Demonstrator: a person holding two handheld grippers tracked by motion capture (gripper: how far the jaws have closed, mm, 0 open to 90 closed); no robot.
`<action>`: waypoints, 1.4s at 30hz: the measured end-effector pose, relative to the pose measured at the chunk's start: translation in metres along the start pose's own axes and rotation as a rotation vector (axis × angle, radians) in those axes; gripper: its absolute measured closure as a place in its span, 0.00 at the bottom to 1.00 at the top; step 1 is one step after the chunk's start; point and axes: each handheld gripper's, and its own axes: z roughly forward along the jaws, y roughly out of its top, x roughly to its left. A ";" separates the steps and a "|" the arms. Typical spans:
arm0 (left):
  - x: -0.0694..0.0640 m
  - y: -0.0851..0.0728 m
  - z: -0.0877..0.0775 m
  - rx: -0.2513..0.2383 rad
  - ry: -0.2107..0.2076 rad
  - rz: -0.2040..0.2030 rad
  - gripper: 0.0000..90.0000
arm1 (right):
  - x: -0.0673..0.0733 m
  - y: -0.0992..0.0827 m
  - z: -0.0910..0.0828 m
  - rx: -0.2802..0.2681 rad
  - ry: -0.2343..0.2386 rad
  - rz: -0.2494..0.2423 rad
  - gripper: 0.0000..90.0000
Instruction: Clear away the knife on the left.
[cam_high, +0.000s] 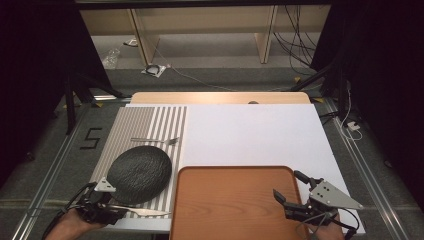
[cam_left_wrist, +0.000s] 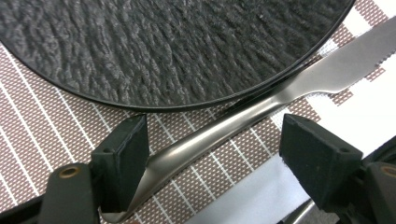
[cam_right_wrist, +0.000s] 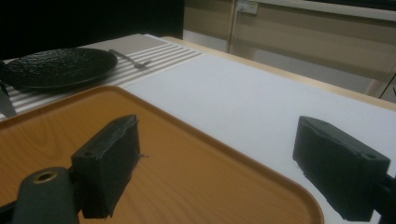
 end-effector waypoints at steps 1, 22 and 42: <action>0.000 0.001 0.001 0.007 -0.004 0.001 0.27 | 0.000 0.000 0.000 0.001 0.000 -0.002 0.17; -0.012 0.013 0.001 0.162 -0.031 0.143 0.46 | 0.001 0.000 0.001 0.009 0.004 -0.007 0.18; -0.030 0.029 0.003 0.278 -0.030 0.248 0.77 | 0.000 -0.001 0.001 0.017 0.010 -0.001 0.18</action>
